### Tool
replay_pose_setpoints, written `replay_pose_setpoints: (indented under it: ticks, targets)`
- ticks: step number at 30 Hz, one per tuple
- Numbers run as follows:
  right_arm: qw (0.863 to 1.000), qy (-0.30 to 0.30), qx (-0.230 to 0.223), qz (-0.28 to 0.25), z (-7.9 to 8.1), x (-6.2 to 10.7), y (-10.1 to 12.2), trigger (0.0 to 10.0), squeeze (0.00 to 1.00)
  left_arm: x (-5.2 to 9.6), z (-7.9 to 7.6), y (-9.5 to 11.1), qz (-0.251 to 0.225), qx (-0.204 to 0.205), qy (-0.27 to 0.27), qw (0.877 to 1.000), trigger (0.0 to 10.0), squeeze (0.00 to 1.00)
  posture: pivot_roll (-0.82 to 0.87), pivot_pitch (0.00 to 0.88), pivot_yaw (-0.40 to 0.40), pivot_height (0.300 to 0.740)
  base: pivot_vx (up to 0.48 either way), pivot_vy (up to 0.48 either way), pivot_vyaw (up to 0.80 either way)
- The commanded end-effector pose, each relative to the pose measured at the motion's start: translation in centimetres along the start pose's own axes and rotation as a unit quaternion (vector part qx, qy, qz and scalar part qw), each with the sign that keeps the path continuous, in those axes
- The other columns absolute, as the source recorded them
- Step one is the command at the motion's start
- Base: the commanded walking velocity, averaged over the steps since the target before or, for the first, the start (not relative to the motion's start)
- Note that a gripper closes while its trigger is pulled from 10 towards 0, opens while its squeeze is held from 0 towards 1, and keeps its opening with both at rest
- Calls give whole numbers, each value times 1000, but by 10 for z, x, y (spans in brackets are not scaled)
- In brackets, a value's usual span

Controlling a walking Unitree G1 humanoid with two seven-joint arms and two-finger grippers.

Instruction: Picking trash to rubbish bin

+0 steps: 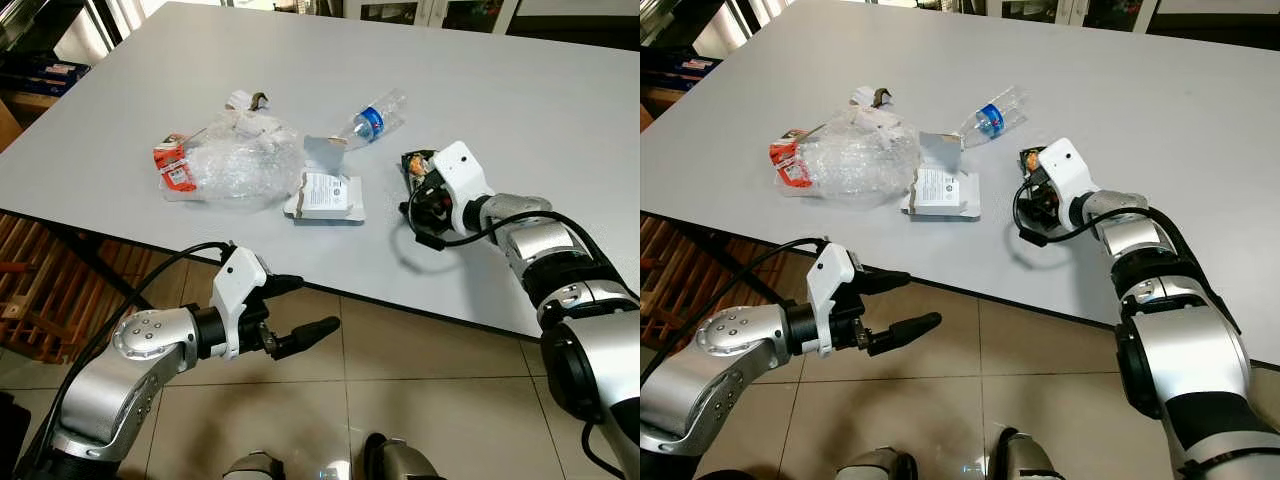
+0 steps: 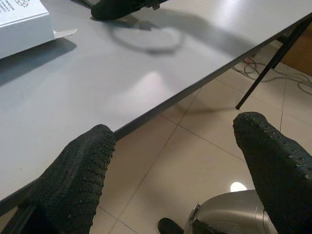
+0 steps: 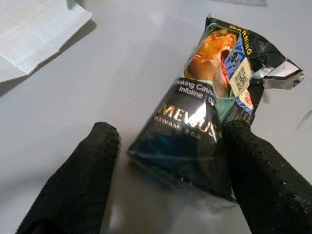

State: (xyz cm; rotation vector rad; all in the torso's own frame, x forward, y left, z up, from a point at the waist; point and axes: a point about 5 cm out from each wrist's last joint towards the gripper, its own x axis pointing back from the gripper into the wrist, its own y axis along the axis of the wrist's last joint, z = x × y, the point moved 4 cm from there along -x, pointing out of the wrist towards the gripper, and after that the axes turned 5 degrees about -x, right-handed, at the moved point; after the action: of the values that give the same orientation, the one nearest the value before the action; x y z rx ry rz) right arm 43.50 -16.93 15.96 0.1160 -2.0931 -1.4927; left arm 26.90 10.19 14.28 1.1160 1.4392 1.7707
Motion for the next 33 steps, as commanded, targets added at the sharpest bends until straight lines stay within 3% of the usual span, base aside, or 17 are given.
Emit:
replay_pose_setpoints:
  ticks: [1,23,33]
  targets:
    - [999,4,-21,23,2,1,-20,0,0,3,-1,0,4,1,2,1000,10000,0,154,224,42,740,0,0,0]
    - [1000,-6,-21,22,3,0,-24,0,0,1,1,1,4,-1,2,1000,10000,0,149,223,48,740,0,0,0]
    - [996,-83,-32,-18,-6,-1,-22,0,0,-1,3,2,-1,-2,7,1000,10000,0,145,204,40,740,0,0,0]
